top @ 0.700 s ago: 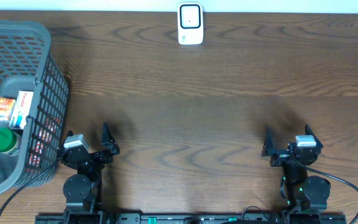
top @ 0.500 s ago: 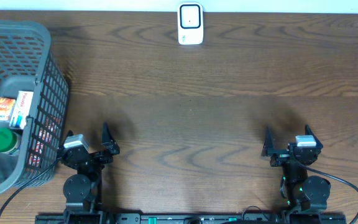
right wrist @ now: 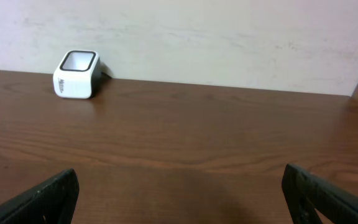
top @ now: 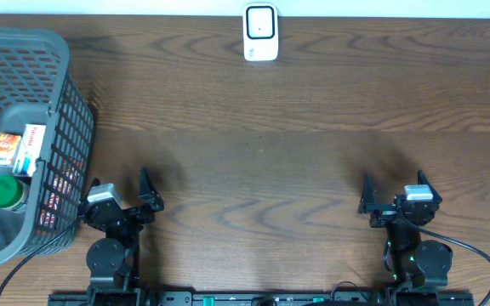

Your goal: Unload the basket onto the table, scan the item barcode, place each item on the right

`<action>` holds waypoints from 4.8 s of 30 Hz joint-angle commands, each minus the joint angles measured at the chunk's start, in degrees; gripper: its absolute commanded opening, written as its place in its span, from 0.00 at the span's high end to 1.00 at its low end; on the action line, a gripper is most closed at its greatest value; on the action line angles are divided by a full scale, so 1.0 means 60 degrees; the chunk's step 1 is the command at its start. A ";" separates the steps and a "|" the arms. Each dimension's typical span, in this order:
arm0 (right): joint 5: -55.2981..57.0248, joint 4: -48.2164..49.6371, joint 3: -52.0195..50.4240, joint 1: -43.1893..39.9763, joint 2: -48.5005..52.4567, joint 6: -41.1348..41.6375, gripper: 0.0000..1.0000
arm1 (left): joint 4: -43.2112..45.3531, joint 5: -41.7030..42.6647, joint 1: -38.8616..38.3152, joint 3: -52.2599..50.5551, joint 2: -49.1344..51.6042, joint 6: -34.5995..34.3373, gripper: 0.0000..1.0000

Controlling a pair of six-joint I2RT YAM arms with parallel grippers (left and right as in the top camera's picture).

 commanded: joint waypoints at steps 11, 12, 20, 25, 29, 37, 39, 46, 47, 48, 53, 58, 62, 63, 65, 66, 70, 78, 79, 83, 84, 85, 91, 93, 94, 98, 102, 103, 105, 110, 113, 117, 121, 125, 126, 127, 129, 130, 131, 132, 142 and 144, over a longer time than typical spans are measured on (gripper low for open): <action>0.0091 -0.0033 -0.0015 0.0142 -0.0051 0.0153 0.01 | -0.0310 0.0015 0.0047 -0.0226 -0.0058 0.0193 0.02; 0.0091 -0.0029 -0.0015 0.0142 -0.0051 0.0153 0.01 | -0.0310 0.0015 0.0047 -0.0226 -0.0058 0.0193 0.02; 0.0091 -0.0033 -0.0015 0.0142 -0.0051 0.0153 0.01 | -0.0310 0.0015 0.0047 -0.0226 -0.0058 0.0193 0.02; 0.0091 -0.0033 -0.0015 0.0142 -0.0051 0.0153 0.01 | -0.0310 0.0015 0.0047 -0.0226 -0.0058 0.0193 0.02; 0.0091 -0.0033 -0.0015 0.0142 -0.0051 0.0153 0.01 | -0.0310 0.0015 0.0047 -0.0226 -0.0058 0.0193 0.02; 0.0091 -0.0033 -0.0015 0.0142 -0.0051 0.0153 0.01 | -0.0310 0.0015 0.0047 -0.0226 -0.0058 0.0197 0.02; 0.0091 -0.0033 -0.0015 0.0142 -0.0051 0.0153 0.01 | -0.0310 0.0015 0.0047 -0.0226 -0.0058 0.0193 0.02; 0.0091 -0.0033 -0.0015 0.0142 -0.0051 0.0153 0.01 | -0.0302 0.0018 0.0047 -0.0226 -0.0058 0.0193 0.02; 0.0091 -0.0033 -0.0015 0.0142 -0.0051 0.0153 0.01 | -0.0306 0.0018 0.0047 -0.0226 -0.0058 0.0193 0.02; 0.0091 -0.0033 -0.0015 0.0142 -0.0051 0.0153 0.01 | -0.0306 0.0018 0.0047 -0.0226 -0.0058 0.0193 0.02; 0.0091 -0.0033 -0.0015 0.0215 -0.0040 0.0153 0.01 | -0.0295 0.0007 0.0047 -0.0226 -0.0058 0.0197 0.02; 0.0091 -0.0033 -0.0015 0.0215 -0.0040 0.0153 0.01 | -0.0200 0.0022 0.0047 -0.0226 -0.0058 0.0189 0.02; 0.0091 -0.0033 -0.0015 0.0215 -0.0040 0.0153 0.01 | -0.0087 0.0007 0.0047 -0.0226 -0.0058 0.0197 0.02; 0.0091 -0.0033 -0.0015 0.0215 -0.0040 0.0153 0.01 | -0.0087 -0.0029 0.0047 -0.0226 -0.0058 0.0193 0.02; 0.0091 -0.0033 -0.0015 0.0215 -0.0040 0.0153 0.01 | -0.0120 0.0382 0.0036 -0.0222 -0.0058 0.0000 0.02; 0.0091 -0.0033 -0.0015 0.0215 -0.0040 0.0153 0.01 | -0.0080 0.0918 0.0036 -0.0222 -0.0058 0.0015 0.02; 0.0091 -0.0033 -0.0015 0.0215 -0.0040 0.0153 0.01 | -0.0364 0.2725 0.0036 0.0160 0.0000 0.0273 0.02; 0.0091 -0.0033 -0.0015 0.0215 -0.0040 0.0153 0.01 | -0.2492 0.4029 0.0036 0.2907 0.1938 0.0696 0.02; 0.0091 -0.0033 -0.0015 0.0215 -0.0040 0.0153 0.01 | -0.2772 0.4044 0.0036 0.3435 0.2346 0.0696 0.02; 0.0091 -0.0033 -0.0015 0.0215 -0.0040 0.0153 0.01 | -0.4677 0.4036 0.0036 0.6553 0.4710 0.0699 0.02; 0.0091 -0.0033 -0.0015 0.0215 -0.0040 0.0153 0.01 | -0.5249 0.4040 0.0036 0.7399 0.5293 0.0699 0.02; 0.0091 -0.0033 -0.0015 0.0215 -0.0040 0.0153 0.01 | -0.6003 0.4047 0.0036 0.8426 0.5963 0.0703 0.02; 0.0091 -0.0033 -0.0015 0.0215 -0.0040 0.0153 0.01 | -0.8488 0.5060 0.0036 1.1825 0.8411 0.0696 0.02; 0.0091 -0.0033 -0.0015 0.0215 -0.0040 0.0153 0.01 | -0.8586 0.5002 0.0058 1.2138 0.8801 0.0696 0.02; 0.0095 -0.0033 -0.0015 0.0215 -0.0040 0.0153 0.01 | -0.8637 0.5005 0.0109 1.2309 0.8929 0.0685 0.02; 0.0091 -0.0033 -0.0015 0.0215 -0.0040 0.0153 0.01 | -0.9209 0.4539 0.0736 1.3770 0.9500 0.0393 0.02; 0.0091 -0.0033 -0.0015 0.0215 -0.0040 0.0153 0.01 | -1.0225 0.2535 0.1905 1.5835 1.0065 -0.0036 0.02; 0.0091 -0.0033 -0.0015 0.0215 -0.0040 0.0153 0.01 | -1.0448 0.2014 0.2222 1.6229 1.0167 -0.0186 0.02; 0.0091 -0.0033 -0.0015 0.0215 -0.0040 0.0153 0.01 | -1.1275 0.0608 0.3402 1.7070 1.0400 -0.1231 0.02; 0.0091 -0.0033 -0.0015 0.0215 -0.0040 0.0153 0.01 | -1.2138 0.0248 0.5329 1.6863 1.0641 -0.2867 0.02; 0.0091 -0.0033 -0.0015 0.0215 -0.0040 0.0153 0.01 | -1.2142 0.0178 0.6277 1.6283 1.0950 -0.3508 0.02; 0.0091 -0.0033 -0.0015 0.0215 -0.0040 0.0153 0.01 | -1.1861 0.0175 0.7176 1.5307 1.1453 -0.3934 0.02; 0.0091 -0.0033 -0.0018 0.0215 -0.0040 0.0153 0.01 | -1.1271 0.0178 0.7686 1.4488 1.2036 -0.4255 0.02; 0.0091 -0.0033 -0.0015 0.0215 -0.0040 0.0153 0.01 | -1.0819 0.0175 0.7810 1.4116 1.2805 -0.4248 0.02; 0.0091 -0.0033 -0.0015 0.0215 -0.0040 0.0153 0.01 | -1.0754 0.0171 0.7807 1.4090 1.2998 -0.4248 0.02; 0.0091 -0.0033 -0.0015 0.0215 -0.0040 0.0153 0.01 | -1.0677 0.0171 0.7807 1.4069 1.3274 -0.4248 0.02; 0.0091 -0.0033 -0.0015 0.0215 -0.0040 0.0153 0.01 | -1.0568 0.0135 0.7807 1.4065 1.3708 -0.4244 0.02; 0.0091 -0.0033 -0.0015 0.0215 -0.0040 0.0153 0.01 | -1.0535 0.0066 0.7807 1.4065 1.3967 -0.4251 0.02; 0.0091 -0.0033 -0.0015 0.0215 -0.0040 0.0153 0.01 | -1.0502 -0.0022 0.7807 1.4065 1.4211 -0.4251 0.02; 0.0091 -0.0033 -0.0015 0.0215 -0.0040 0.0153 0.01 | -1.0491 -0.0120 0.7817 1.4065 1.4469 -0.4255 0.02; 0.0091 -0.0033 -0.0015 0.0215 -0.0040 0.0153 0.01 | -1.0153 -0.0248 0.7872 1.4061 1.6480 -0.4251 0.02; 0.0091 -0.0033 -0.0015 0.0215 -0.0040 0.0153 0.01 | -1.0076 -0.0251 0.7872 1.4061 1.6695 -0.4251 0.02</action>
